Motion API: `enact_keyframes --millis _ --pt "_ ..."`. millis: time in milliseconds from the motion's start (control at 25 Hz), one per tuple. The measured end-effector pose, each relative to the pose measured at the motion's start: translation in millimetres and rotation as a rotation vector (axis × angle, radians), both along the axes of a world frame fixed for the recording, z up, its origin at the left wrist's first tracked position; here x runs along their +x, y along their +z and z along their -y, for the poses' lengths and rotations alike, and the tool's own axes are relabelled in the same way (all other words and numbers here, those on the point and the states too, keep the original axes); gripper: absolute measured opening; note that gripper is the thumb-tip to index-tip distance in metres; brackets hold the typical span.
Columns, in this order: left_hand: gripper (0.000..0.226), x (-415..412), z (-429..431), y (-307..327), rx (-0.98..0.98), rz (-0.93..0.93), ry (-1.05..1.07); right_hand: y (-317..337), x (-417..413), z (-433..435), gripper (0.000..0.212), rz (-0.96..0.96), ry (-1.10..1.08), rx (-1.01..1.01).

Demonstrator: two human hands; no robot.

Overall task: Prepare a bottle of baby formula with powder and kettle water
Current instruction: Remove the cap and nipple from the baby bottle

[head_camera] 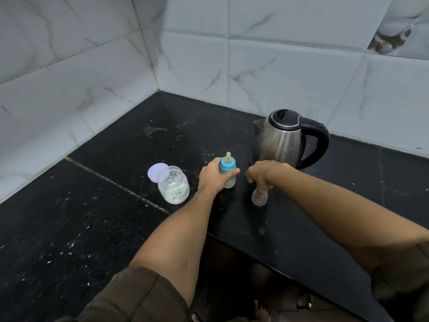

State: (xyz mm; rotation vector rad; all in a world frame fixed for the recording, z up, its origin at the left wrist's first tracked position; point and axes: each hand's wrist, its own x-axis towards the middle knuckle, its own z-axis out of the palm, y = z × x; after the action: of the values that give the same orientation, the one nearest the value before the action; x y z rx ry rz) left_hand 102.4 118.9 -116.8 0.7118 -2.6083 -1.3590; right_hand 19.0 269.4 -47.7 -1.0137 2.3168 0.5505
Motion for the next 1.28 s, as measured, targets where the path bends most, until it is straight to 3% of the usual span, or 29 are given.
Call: enact_keyframes --millis 200,360,480,680,840,960,1280 --pt "0.079 -2.0 4.9 -0.4 0.047 0.057 -0.022 17.5 -15.3 8.6 0.076 -0.032 -0.018 -0.04" --pt "0.116 -1.8 14.4 15.6 0.058 0.028 -0.026 47.8 -20.8 19.5 0.042 -0.054 -0.054 -0.072" --pt "0.121 -2.9 27.4 35.5 0.029 -0.019 -0.025 71.9 -24.2 32.2 0.026 -0.153 -0.048 -0.2" --pt "0.126 2.4 42.2 50.4 -0.04 0.011 -0.056 85.8 -20.5 56.8 0.031 -0.114 -0.092 -0.352" --pt "0.121 5.3 33.8 35.0 -0.049 0.09 -0.086 65.7 -14.3 66.5 0.043 0.028 -0.124 -0.34" --pt "0.114 4.1 26.8 24.8 -0.028 0.113 -0.102 50.2 -10.5 66.5 0.051 0.033 -0.107 -0.316" --pt "0.055 -0.6 21.3 3.3 0.007 0.128 -0.109 18.4 -9.5 62.5 0.053 -0.109 -0.049 -0.36"
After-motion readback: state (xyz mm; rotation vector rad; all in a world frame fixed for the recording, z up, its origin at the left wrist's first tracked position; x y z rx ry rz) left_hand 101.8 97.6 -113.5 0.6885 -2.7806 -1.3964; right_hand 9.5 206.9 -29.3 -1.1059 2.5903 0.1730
